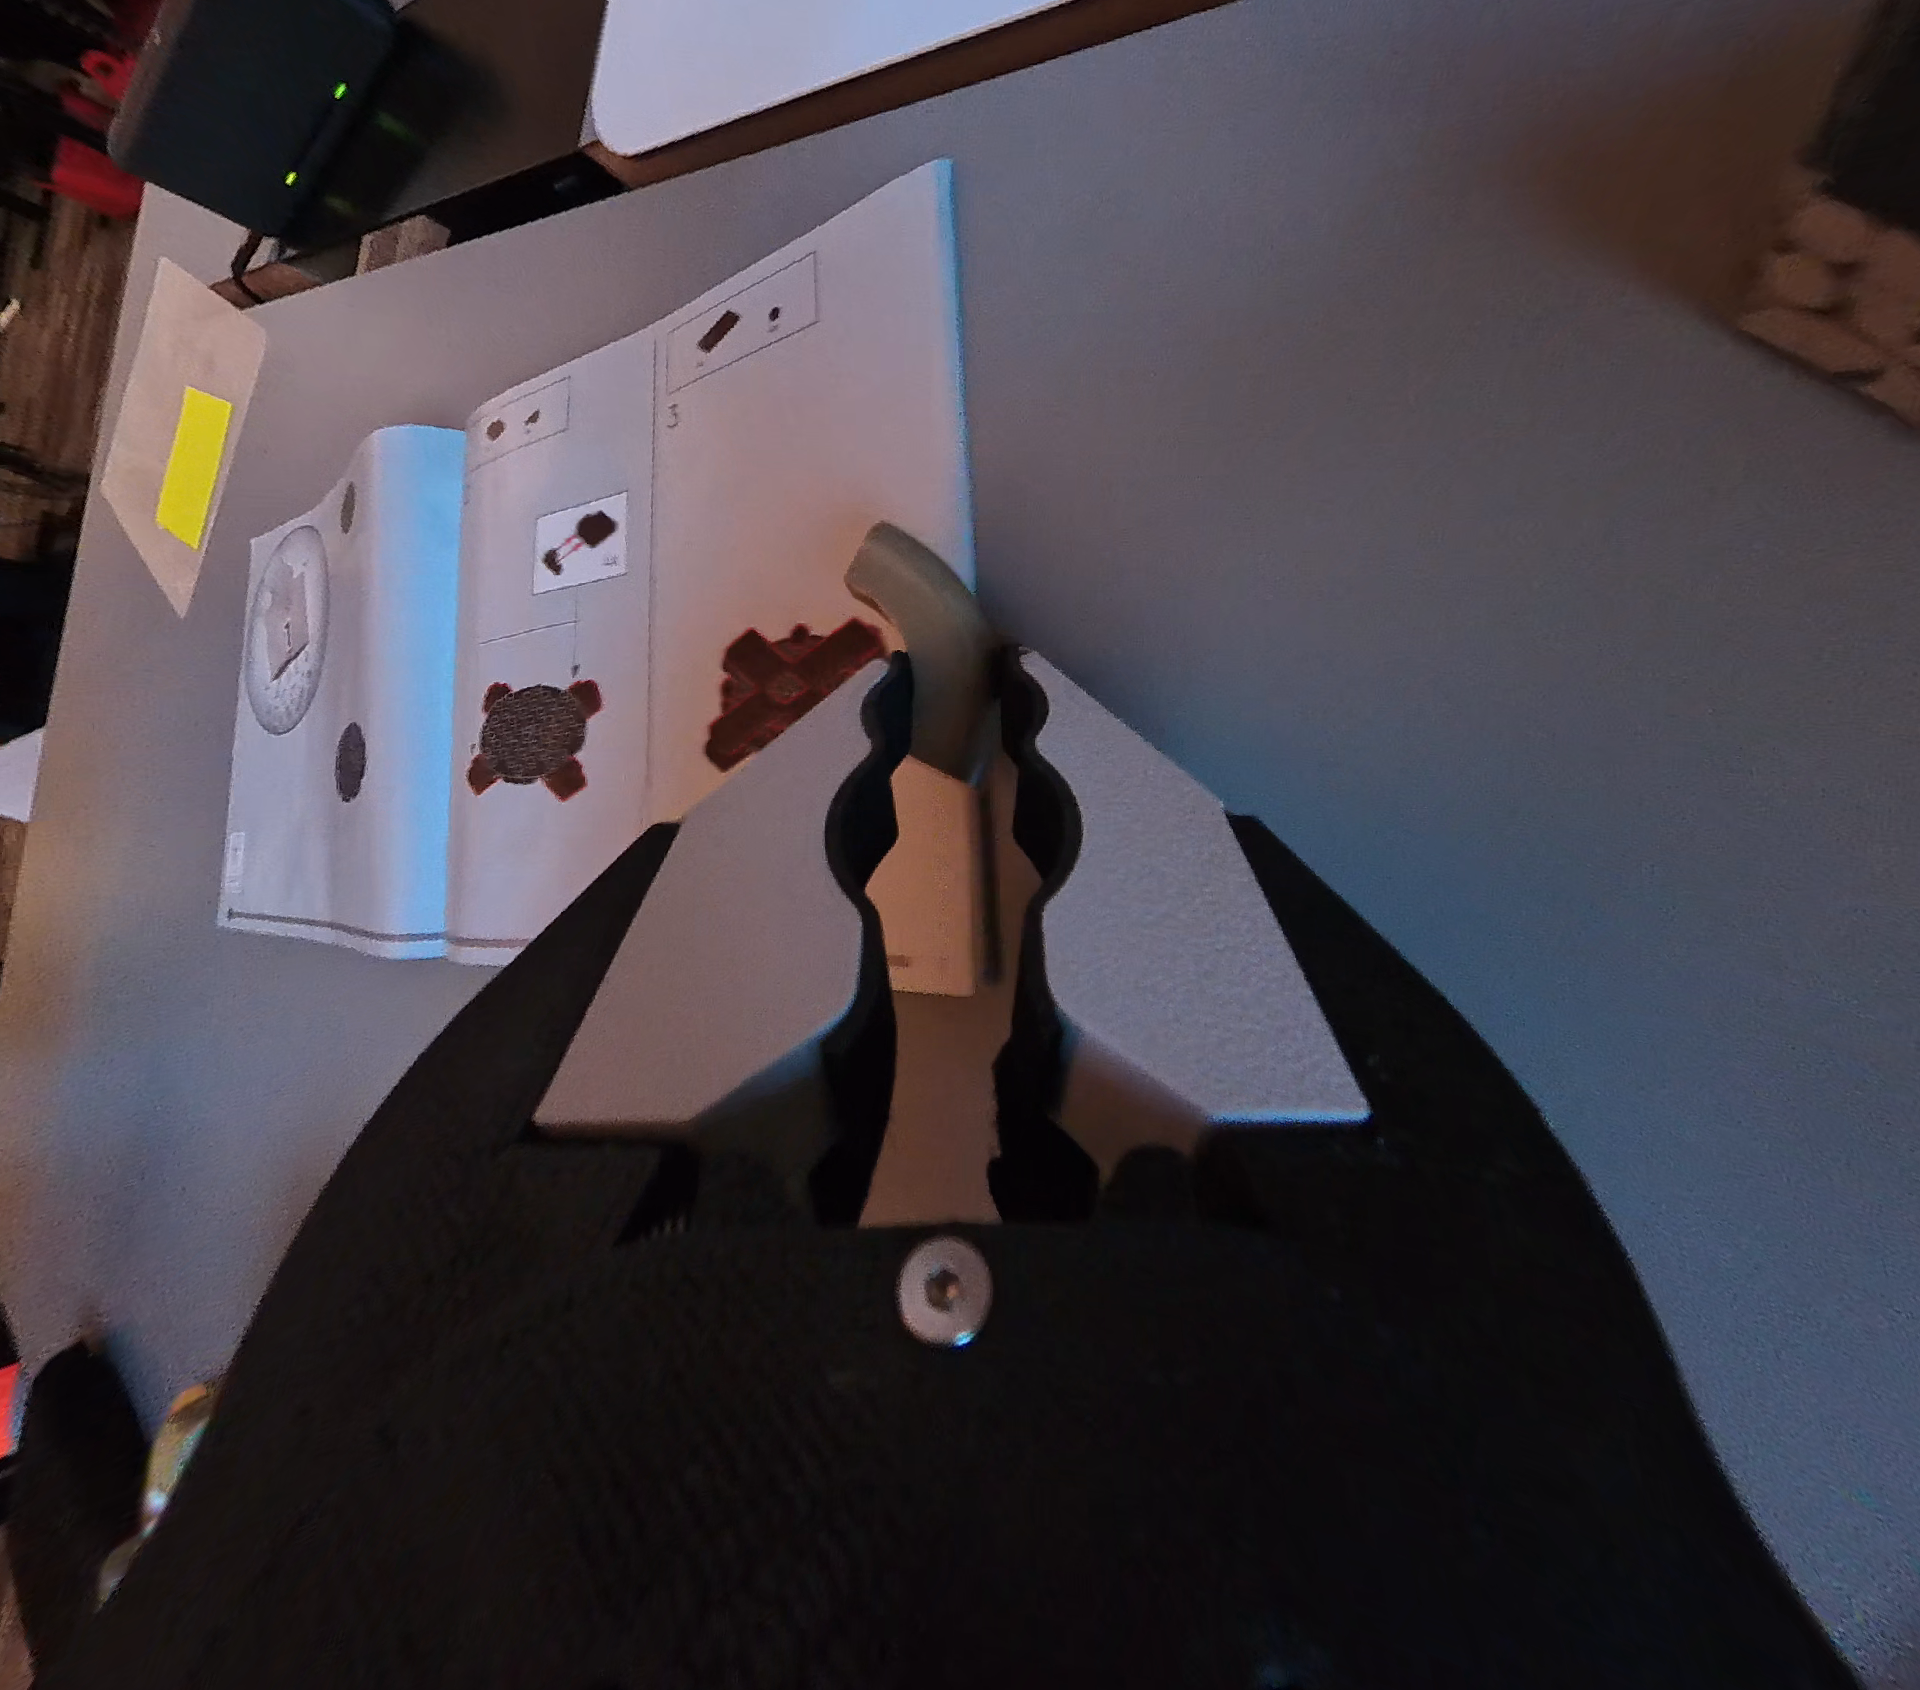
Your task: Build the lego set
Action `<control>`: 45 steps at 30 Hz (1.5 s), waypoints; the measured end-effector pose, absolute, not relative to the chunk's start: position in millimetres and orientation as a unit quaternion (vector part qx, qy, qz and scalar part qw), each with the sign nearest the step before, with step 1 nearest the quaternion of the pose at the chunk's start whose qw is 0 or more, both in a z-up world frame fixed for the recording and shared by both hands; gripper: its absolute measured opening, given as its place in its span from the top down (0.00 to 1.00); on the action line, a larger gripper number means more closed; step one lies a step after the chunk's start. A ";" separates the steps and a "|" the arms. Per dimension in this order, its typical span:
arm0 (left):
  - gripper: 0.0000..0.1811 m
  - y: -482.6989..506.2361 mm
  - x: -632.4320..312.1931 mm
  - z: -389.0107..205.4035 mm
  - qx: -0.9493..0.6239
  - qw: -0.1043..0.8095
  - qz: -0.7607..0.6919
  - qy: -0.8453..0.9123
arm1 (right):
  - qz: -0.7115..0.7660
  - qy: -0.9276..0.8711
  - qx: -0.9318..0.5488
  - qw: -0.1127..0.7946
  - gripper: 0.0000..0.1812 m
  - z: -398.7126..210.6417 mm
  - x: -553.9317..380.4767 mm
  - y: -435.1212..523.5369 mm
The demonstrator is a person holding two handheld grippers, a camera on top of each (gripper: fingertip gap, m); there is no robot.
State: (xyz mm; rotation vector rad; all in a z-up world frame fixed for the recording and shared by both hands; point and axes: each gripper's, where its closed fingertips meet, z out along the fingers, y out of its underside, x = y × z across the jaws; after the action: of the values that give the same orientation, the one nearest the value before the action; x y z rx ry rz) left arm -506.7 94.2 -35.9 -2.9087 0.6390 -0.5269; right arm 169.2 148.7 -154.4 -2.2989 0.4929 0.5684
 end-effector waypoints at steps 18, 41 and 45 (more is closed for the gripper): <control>0.98 94.6 -513.6 -38.8 -0.960 0.069 -0.168 0.213 | 0.287 0.109 -0.893 0.330 0.92 -154.9 42.2 180.3; 0.98 134.3 -73.8 -53.7 -0.876 -0.019 -0.242 0.418 | 0.170 0.112 -0.742 0.639 0.92 -5.4 206.9 -5.8; 0.99 131.3 -26.7 -77.6 -0.889 -0.043 -0.224 0.397 | 0.201 0.139 -0.717 0.652 0.92 -6.7 224.6 -15.1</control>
State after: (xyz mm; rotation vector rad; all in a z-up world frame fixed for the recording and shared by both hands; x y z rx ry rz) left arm -26.7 131.3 -77.6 -2.8722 1.2843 -0.7231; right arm 224.6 -15.1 -6.7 -1.6282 0.3152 0.4556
